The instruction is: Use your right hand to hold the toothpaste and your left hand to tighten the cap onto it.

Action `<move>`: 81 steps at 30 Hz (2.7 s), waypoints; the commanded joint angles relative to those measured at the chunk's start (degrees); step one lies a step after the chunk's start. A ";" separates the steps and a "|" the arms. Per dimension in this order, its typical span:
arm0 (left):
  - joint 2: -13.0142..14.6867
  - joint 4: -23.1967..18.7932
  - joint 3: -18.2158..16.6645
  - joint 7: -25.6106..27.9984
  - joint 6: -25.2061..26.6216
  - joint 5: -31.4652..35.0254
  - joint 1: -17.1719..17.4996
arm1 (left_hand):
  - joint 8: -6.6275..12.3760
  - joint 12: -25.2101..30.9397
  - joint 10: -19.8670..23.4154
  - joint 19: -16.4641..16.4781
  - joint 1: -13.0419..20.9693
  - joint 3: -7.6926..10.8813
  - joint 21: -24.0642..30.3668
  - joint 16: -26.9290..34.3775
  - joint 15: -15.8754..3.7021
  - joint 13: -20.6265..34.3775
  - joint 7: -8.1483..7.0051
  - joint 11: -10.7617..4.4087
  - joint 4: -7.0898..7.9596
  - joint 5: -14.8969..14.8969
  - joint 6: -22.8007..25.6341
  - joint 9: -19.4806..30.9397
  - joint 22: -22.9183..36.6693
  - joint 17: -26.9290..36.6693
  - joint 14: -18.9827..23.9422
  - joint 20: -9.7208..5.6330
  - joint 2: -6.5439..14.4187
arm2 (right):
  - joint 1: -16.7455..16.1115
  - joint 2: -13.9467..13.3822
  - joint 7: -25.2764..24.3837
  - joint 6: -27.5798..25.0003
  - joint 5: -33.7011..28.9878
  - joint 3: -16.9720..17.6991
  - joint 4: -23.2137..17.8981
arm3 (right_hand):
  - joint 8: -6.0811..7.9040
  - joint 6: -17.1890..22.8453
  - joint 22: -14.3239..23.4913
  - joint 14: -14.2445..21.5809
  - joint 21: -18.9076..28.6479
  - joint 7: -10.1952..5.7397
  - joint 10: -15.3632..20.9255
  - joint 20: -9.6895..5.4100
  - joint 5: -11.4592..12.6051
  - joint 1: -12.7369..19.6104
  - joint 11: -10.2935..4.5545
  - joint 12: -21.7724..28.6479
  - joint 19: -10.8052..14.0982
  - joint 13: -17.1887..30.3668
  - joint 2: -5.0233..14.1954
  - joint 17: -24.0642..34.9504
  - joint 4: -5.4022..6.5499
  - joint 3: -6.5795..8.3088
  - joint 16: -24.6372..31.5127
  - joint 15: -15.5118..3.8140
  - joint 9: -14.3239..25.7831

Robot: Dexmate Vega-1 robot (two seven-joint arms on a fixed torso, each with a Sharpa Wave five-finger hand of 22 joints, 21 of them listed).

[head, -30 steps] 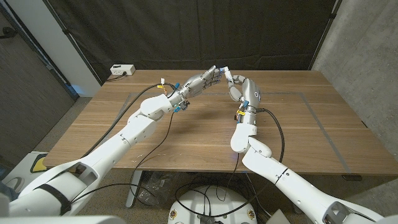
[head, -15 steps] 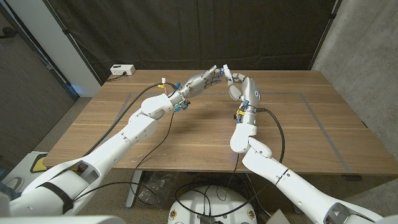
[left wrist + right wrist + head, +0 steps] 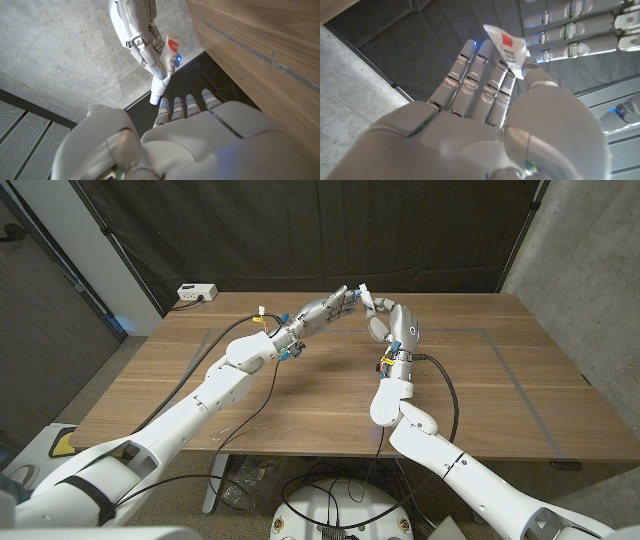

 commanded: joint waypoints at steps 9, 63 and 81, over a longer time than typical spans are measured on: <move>1.53 -2.57 -0.87 1.85 0.98 -0.56 2.22 | 0.42 0.33 0.10 0.17 0.51 -0.03 0.32 0.16 0.28 0.12 0.00 0.13 -0.35 0.19 0.28 0.07 -0.01 -0.07 0.31 0.19 0.07 | 1.70 0.80 0.15 -1.59 0.98 -0.33 3.07 | -0.05 1.78 0.10 0.58 0.39 -0.72 0.36 -4.51 0.45 0.04 0.02 -0.24 -0.36 0.29 0.59 0.23 0.08 0.43 -0.02 -3.25 0.27; -0.72 0.01 1.02 -0.07 0.02 1.02 -0.95 | 0.47 0.23 0.07 0.06 0.97 -0.01 0.35 0.01 0.50 0.10 -1.46 0.19 -0.49 0.01 0.74 0.06 -0.02 -0.07 0.28 0.04 0.25 | -0.84 -1.17 -0.63 1.16 -1.22 -0.09 -1.50 | -0.57 2.06 0.00 0.85 0.43 -0.87 0.82 -4.55 0.43 -0.11 -0.03 -0.63 -0.26 0.33 0.51 0.21 0.10 0.47 -0.05 -3.25 0.32; -2.34 1.75 2.17 -0.74 0.55 1.63 -2.81 | 0.42 0.23 0.10 -0.07 1.06 -0.03 0.31 0.02 0.31 0.10 -1.66 0.00 -0.50 -0.05 0.74 0.06 -0.02 -0.07 0.35 0.13 0.28 | -2.51 -1.73 -0.83 1.21 -0.54 2.21 -2.57 | -0.77 2.07 -0.01 0.75 0.42 -0.92 0.97 -4.58 0.42 -0.17 -0.20 -0.72 -0.29 0.36 0.51 0.23 0.12 0.48 -0.10 -3.23 0.34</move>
